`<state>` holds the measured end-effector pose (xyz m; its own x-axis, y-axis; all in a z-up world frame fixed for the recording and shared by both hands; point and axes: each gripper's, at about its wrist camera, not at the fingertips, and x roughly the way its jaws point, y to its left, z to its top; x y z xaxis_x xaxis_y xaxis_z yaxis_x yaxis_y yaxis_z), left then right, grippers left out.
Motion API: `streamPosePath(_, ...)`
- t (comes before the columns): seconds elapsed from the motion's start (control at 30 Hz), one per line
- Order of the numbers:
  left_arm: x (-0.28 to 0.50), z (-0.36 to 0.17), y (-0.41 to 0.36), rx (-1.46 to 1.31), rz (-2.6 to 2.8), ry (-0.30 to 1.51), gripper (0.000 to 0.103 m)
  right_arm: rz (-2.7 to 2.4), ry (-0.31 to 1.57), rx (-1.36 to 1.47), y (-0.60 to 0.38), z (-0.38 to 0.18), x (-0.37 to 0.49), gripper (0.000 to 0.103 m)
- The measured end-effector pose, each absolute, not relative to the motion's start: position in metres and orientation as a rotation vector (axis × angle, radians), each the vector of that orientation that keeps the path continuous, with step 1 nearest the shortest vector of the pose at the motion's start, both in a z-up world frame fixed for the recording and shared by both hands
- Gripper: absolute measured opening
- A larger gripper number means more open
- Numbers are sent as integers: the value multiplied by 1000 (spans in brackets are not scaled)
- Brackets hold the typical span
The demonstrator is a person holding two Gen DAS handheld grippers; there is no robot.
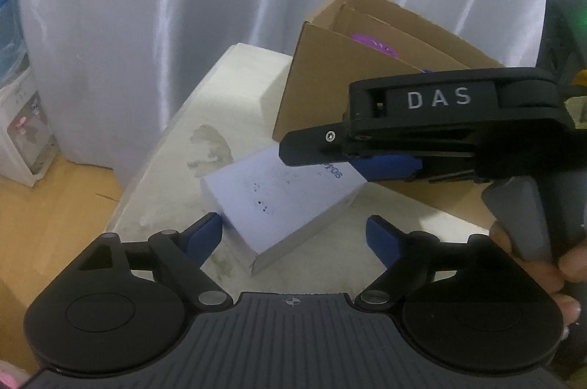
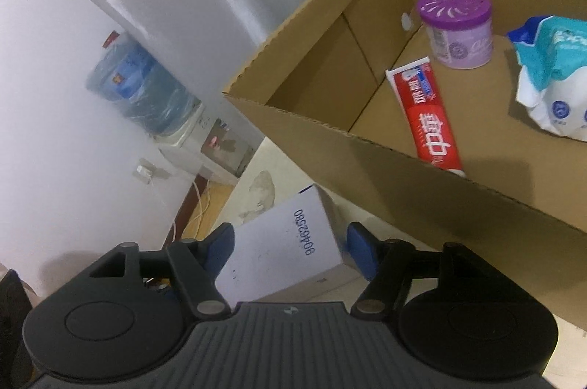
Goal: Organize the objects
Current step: 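Move the right gripper down over the small white box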
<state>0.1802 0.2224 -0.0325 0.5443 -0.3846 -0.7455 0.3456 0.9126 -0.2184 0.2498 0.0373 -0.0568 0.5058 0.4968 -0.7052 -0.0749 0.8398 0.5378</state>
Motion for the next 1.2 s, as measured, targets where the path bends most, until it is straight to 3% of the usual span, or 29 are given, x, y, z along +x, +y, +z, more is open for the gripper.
streamPosePath(0.53,160,-28,201,-49,-426,959,87,389,1075,504,20,-53,225,80)
streamPosePath(1.2,73,-23,141,23,-536,1040,87,340,1117,627,-60,-54,131,80)
